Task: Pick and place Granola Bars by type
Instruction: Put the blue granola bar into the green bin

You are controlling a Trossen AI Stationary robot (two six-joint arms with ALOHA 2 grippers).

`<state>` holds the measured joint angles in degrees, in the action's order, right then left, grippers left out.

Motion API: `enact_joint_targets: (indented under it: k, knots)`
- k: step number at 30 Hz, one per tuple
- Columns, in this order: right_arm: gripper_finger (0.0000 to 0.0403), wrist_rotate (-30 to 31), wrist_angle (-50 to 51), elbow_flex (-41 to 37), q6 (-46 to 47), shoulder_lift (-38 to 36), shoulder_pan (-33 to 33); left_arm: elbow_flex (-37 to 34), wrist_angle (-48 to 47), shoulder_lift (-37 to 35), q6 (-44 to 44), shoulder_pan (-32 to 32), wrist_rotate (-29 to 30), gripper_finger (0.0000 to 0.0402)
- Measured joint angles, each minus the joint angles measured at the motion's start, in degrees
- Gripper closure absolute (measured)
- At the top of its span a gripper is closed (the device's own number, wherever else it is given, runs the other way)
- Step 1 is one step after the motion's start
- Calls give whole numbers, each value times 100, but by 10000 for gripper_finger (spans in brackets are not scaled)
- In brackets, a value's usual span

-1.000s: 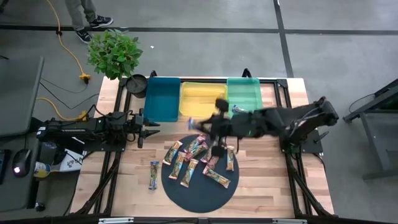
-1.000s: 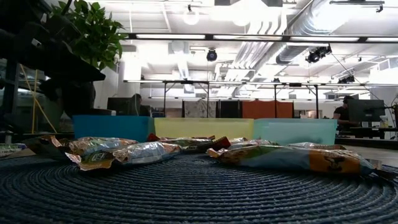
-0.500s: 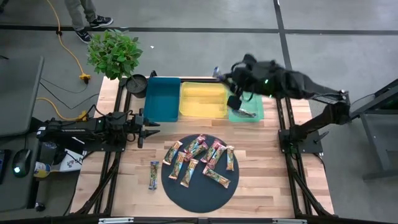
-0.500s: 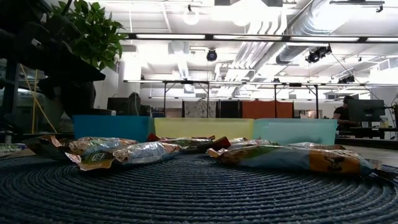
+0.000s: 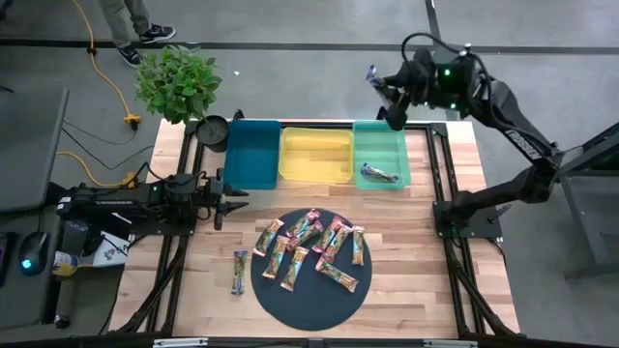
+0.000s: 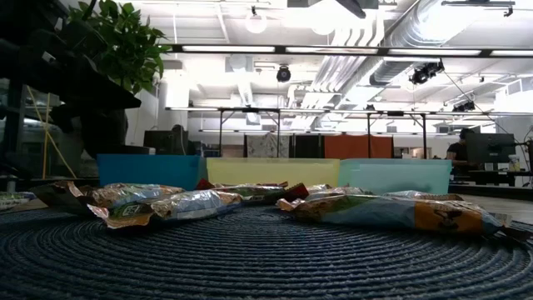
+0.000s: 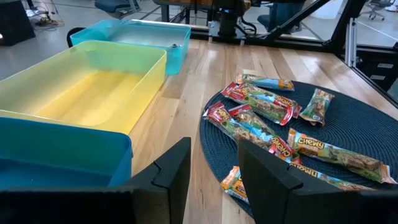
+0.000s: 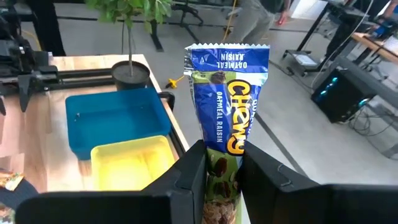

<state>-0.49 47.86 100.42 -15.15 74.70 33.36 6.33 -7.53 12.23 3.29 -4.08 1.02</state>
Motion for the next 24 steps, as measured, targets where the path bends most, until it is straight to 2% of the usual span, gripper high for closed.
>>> enact_joint_targets:
  k: [7,14,17,21,24]
  knots:
    - [330,-1016,62,0,-265,23,783,0,0,1,0,-1,0,270]
    - [330,-1521,444,0,-524,23,1379,0,0,0,-1,-1,0,270]
    - [330,-1439,877,0,-633,31,1477,0,0,0,0,0,0,270]
    - [330,-832,1624,0,-663,157,1481,0,0,1,-1,-1,1,270]
    - [330,-686,1902,0,-653,330,1481,0,0,2,-2,0,0,270]
